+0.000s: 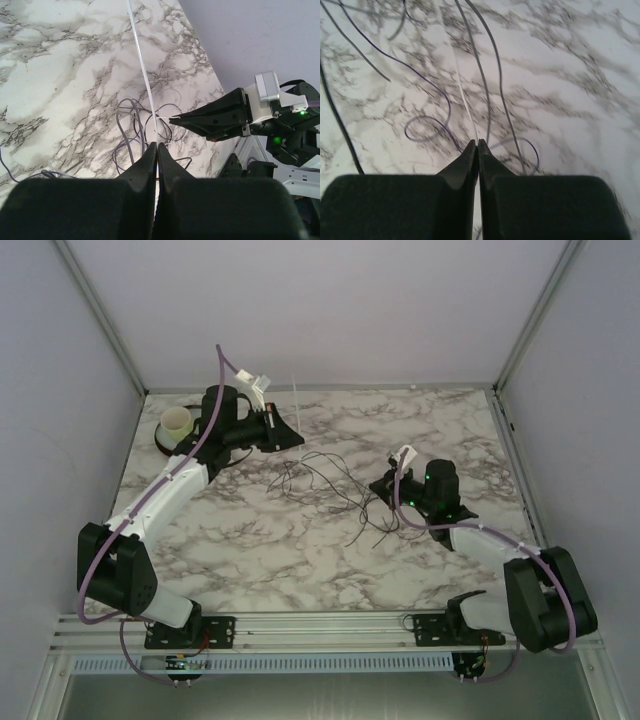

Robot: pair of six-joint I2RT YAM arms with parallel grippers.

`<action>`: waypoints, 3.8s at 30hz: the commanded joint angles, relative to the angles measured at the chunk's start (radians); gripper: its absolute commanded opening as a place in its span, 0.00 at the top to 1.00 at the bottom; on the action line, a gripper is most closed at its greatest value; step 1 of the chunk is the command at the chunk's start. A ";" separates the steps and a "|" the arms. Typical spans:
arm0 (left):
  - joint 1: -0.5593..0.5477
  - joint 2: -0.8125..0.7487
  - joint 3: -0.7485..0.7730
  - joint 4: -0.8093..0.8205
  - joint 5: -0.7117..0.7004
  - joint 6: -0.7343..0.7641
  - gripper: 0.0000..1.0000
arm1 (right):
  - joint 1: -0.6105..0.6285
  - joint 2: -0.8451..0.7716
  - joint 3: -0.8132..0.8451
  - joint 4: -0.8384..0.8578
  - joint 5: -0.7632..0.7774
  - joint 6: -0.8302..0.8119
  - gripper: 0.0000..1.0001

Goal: Zip-tie the wires
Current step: Adjust the cable at the center of the board, then adjust the ribbon.

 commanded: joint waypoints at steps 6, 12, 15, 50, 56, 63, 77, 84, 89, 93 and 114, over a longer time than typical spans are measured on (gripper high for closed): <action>0.009 -0.008 0.007 -0.004 0.004 0.008 1.00 | -0.086 -0.115 -0.052 -0.093 0.067 -0.006 1.00; 0.010 -0.007 0.006 0.002 0.009 0.008 1.00 | -0.087 -0.091 -0.029 -0.109 0.051 -0.005 1.00; 0.011 -0.013 0.003 -0.003 -0.005 0.010 1.00 | -0.099 -0.110 -0.046 -0.112 0.082 0.003 1.00; 0.026 -0.017 0.024 0.006 -0.024 -0.002 1.00 | -0.278 -0.276 -0.140 -0.141 0.155 0.053 1.00; 0.026 -0.014 0.024 0.011 -0.018 -0.005 1.00 | -0.279 -0.256 -0.133 -0.127 0.113 0.061 1.00; 0.026 -0.019 0.028 0.014 -0.013 -0.002 1.00 | -0.278 -0.314 -0.088 -0.117 0.095 0.079 0.62; 0.018 -0.028 0.001 0.079 0.017 -0.043 1.00 | 0.003 -0.170 0.094 0.263 0.016 0.509 0.52; 0.002 -0.010 0.002 0.100 0.027 -0.060 1.00 | 0.186 0.158 0.230 0.553 0.018 0.640 0.52; -0.007 -0.007 -0.002 0.103 0.029 -0.061 1.00 | 0.228 0.274 0.325 0.607 0.003 0.669 0.52; -0.013 -0.007 -0.005 0.104 0.029 -0.060 1.00 | 0.235 0.315 0.368 0.610 -0.011 0.674 0.53; -0.030 -0.005 0.001 0.122 0.030 -0.070 1.00 | 0.252 0.382 0.420 0.513 -0.062 0.651 0.87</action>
